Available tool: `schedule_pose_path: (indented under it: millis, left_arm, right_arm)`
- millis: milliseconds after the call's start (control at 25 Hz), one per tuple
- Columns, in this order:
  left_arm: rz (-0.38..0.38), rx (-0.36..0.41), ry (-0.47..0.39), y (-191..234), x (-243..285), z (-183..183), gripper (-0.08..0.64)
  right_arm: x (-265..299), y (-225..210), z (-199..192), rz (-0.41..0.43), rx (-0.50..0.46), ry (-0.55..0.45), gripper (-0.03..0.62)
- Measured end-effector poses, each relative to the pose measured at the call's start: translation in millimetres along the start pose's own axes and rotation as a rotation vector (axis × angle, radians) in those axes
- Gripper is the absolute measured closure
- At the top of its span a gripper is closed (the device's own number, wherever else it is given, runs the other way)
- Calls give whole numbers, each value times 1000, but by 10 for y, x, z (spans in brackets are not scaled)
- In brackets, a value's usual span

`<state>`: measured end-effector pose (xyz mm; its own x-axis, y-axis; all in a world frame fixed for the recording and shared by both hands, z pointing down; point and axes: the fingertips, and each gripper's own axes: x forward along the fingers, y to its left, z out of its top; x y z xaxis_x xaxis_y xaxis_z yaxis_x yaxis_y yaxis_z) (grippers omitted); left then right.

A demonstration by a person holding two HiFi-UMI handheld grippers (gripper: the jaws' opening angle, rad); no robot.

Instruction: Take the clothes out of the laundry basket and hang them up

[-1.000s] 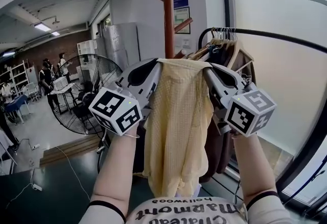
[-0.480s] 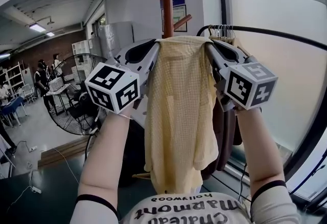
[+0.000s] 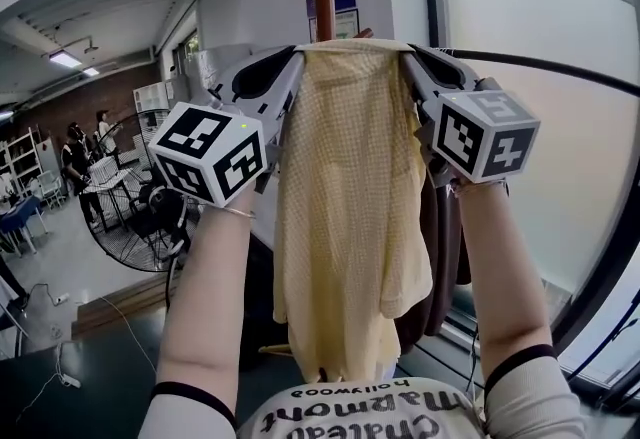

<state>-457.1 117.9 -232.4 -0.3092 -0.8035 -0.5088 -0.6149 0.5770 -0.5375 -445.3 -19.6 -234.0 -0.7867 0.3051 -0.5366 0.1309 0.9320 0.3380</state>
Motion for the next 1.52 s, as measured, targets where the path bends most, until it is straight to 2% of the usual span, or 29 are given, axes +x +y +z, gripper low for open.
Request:
schedule_pose_path:
  millis: [200, 400, 640, 800, 920, 1120, 1320, 1520]
  left_arm:
    - [36, 26, 8, 99, 62, 17, 546]
    - [99, 14, 98, 309, 96, -314, 546]
    - [101, -94, 179, 361, -38, -754, 546]
    - [107, -133, 185, 339, -146, -962, 546]
    - [104, -160, 163, 230, -279, -986, 546]
    - [75, -151, 144, -33, -427, -1014, 546]
    - [36, -187, 138, -282, -501, -1094, 546]
    - [2, -279, 122, -599, -601, -1233, 546]
  right_arm:
    - [96, -33, 17, -17, -3, 1, 551]
    - [299, -21, -286, 15, 8, 115, 551]
    - [352, 148, -761, 80, -12, 248, 551]
    - [338, 277, -1077, 140, -7, 289, 552]
    - [244, 392, -1205, 174, 37, 277, 552]
    - [106, 483, -1273, 213, 186, 211, 552]
    - [11, 564, -1287, 232, 297, 169, 552]
    - [-84, 685, -1225, 230, 380, 107, 553]
